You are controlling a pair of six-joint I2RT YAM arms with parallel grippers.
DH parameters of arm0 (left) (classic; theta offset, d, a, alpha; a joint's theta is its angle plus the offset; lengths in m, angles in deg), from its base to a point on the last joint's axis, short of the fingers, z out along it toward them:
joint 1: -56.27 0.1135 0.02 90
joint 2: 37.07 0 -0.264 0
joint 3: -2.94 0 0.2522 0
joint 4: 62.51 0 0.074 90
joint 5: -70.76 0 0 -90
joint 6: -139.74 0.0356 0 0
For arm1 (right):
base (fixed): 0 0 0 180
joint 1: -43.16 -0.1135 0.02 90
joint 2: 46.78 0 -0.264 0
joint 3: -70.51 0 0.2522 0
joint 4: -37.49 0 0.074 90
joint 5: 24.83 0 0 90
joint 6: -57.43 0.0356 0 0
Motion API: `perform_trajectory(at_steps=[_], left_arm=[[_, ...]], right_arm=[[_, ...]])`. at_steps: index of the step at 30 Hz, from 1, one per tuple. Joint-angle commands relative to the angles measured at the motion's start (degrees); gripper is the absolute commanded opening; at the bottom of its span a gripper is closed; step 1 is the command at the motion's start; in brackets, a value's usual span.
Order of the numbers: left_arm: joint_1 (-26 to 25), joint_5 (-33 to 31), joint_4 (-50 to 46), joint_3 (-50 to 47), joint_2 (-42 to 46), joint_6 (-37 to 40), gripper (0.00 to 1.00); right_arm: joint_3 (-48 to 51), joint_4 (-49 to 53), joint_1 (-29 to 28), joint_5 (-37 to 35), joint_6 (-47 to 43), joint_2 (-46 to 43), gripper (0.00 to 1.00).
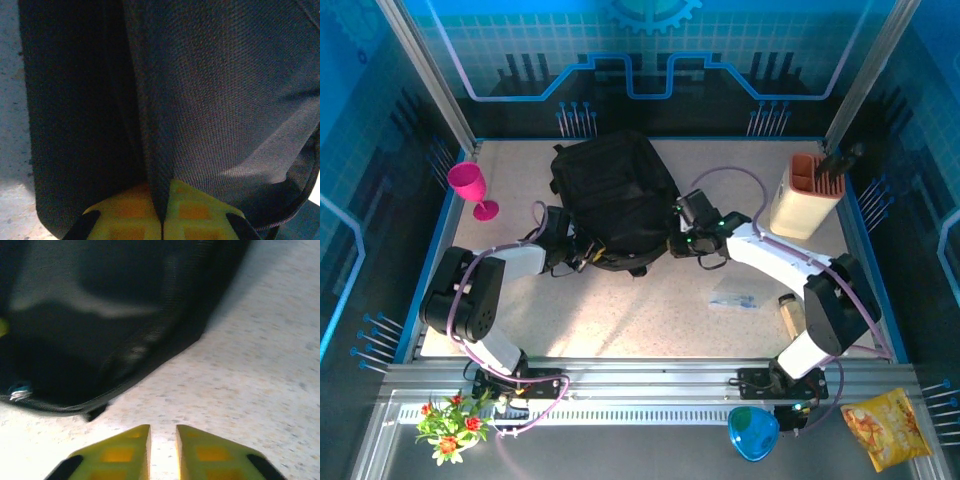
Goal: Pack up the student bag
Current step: Zip the student bag at the top-center of the table.
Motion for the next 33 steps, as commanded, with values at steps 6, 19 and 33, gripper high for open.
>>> perform_trajectory(at_steps=[6, 19, 33], left_arm=[[0.0, 1.8, -3.4, 1.2, 2.0, 4.2, 0.07], [0.0, 5.3, 4.2, -0.7, 2.5, 5.4, 0.06], [0.0, 4.1, 3.1, -0.5, 3.3, 6.5, 0.02]], right_arm=[[-14.8, 4.5, -7.9, 1.5, -10.1, 10.6, 0.5], [-33.6, 17.6, -10.4, 1.1, -9.6, 29.4, 0.52], [-30.5, 20.0, -10.3, -8.1, -4.4, 27.3, 0.03]])
